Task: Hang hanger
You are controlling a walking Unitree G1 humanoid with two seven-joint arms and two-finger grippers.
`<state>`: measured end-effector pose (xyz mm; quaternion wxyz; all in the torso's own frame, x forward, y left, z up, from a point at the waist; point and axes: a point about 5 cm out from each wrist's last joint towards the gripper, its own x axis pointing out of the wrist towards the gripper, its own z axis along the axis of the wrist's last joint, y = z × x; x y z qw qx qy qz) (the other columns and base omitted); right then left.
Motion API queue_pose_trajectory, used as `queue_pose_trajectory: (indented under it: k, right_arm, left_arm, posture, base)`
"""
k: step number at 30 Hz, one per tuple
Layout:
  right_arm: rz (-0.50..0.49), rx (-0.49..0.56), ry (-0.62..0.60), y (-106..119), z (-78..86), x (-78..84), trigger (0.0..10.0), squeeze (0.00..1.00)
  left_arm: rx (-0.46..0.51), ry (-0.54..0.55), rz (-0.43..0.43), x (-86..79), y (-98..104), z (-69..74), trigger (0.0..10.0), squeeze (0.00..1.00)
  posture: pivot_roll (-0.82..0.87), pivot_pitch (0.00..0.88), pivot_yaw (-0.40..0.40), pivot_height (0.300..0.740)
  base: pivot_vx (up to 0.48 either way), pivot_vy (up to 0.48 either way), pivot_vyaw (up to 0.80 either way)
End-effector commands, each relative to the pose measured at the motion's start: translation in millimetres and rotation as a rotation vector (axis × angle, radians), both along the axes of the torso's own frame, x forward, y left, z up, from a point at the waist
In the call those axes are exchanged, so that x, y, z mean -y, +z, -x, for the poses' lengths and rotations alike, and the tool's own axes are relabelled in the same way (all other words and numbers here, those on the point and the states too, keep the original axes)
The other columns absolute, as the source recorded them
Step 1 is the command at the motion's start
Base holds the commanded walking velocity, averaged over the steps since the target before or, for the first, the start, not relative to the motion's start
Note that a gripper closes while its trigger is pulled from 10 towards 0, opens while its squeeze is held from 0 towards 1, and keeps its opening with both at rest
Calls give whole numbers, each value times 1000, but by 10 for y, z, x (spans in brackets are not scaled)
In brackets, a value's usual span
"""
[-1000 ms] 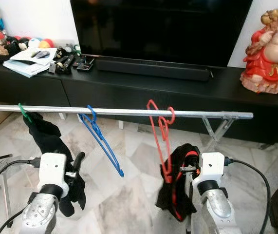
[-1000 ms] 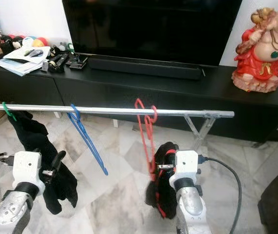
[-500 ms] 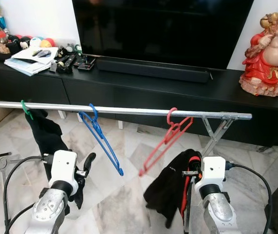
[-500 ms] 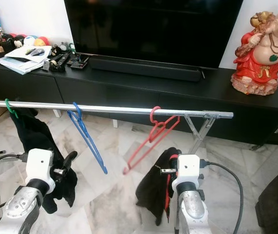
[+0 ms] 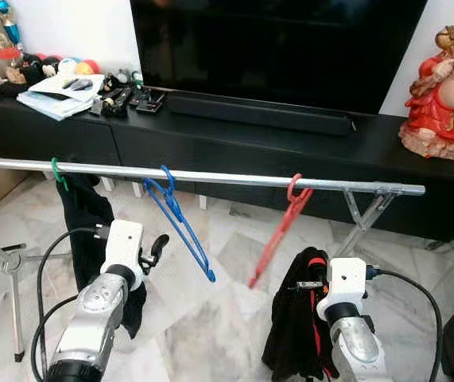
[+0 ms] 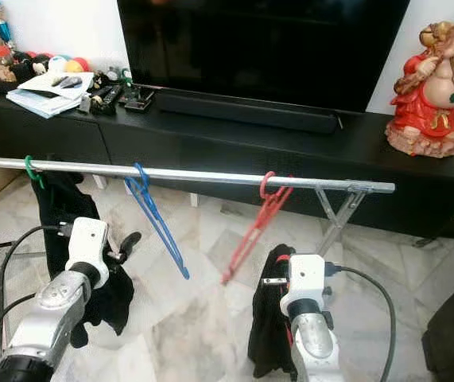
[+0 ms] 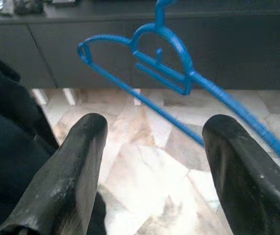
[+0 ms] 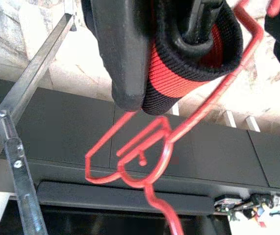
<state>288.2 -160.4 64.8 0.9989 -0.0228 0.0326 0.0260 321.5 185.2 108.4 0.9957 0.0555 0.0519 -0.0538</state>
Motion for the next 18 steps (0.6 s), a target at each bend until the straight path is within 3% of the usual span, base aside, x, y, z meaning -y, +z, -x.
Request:
queue_pose_trajectory:
  k: [1,5,11,18]
  right_arm:
    - [5,10,11,12,-3,-20,10000,0]
    - [4,10,10,3,5,-18,10000,0]
    - [-2,6,3,-26,27,-13,10000,0]
    - [-6,-22,6,-99,29,-32,10000,0]
  left_arm:
    - [12,-20,3,33,1,-16,10000,0]
    - [85,-20,-63,47,12,75,10000,0]
    - [145,29,-51,-1,-55,374,10000,0]
    - [176,40,-41,27,-38,492,10000,0]
  posture:
    - [31,83,-16,740]
    - [31,82,-13,740]
    - [36,82,-13,740]
    - [42,77,-17,740]
  base:
    - [0,0,0]
    - [0,0,0]
    - [0,0,0]
    - [0,0,0]
